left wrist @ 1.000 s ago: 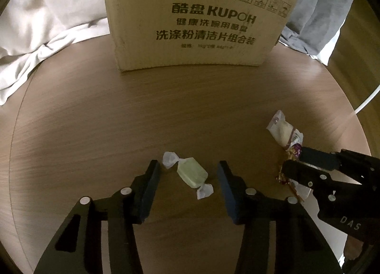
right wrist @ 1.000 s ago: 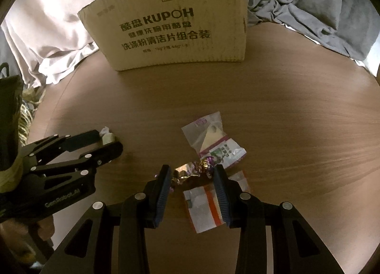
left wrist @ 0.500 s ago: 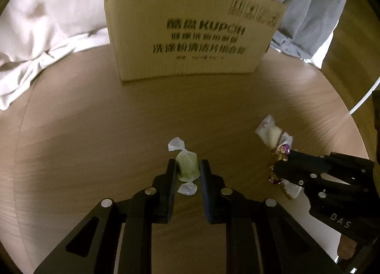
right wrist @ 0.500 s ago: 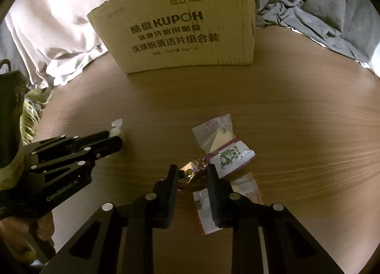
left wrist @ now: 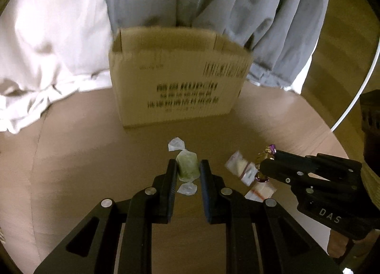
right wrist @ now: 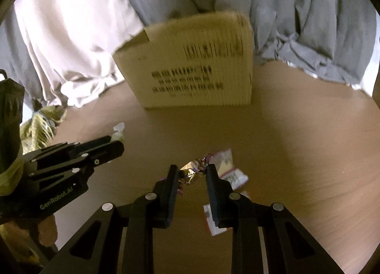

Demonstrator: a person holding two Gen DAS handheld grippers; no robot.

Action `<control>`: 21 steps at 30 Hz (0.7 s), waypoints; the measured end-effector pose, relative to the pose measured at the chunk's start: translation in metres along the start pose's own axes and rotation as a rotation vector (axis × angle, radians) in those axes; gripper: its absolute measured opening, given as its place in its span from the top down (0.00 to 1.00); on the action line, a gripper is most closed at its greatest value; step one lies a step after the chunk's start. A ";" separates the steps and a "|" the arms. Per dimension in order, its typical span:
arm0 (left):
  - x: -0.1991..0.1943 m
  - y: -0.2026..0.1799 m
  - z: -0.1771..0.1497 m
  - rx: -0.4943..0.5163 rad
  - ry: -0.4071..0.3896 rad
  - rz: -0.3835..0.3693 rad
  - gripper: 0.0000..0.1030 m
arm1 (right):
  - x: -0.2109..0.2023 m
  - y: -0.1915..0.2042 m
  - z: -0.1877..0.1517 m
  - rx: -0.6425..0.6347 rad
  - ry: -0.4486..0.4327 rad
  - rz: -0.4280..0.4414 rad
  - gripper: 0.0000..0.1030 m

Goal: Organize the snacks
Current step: 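Carry both candies over the box and open both tools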

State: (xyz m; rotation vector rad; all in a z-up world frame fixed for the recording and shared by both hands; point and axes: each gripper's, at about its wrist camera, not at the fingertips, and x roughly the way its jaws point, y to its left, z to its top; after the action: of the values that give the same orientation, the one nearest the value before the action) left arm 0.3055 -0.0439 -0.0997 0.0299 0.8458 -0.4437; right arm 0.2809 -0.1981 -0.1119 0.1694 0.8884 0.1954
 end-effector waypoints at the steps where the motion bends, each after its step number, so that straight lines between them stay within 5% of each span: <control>1: -0.005 0.000 0.003 0.004 -0.015 -0.002 0.81 | -0.003 0.001 0.003 -0.005 -0.012 0.000 0.75; 21: -0.062 -0.004 0.073 0.061 -0.271 -0.011 0.81 | -0.061 0.023 0.074 -0.046 -0.289 0.030 0.75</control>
State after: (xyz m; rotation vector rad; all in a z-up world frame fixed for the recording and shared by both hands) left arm 0.3207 -0.0390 -0.0056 0.0211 0.5656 -0.4722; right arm 0.2989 -0.1957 -0.0152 0.1635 0.5938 0.2133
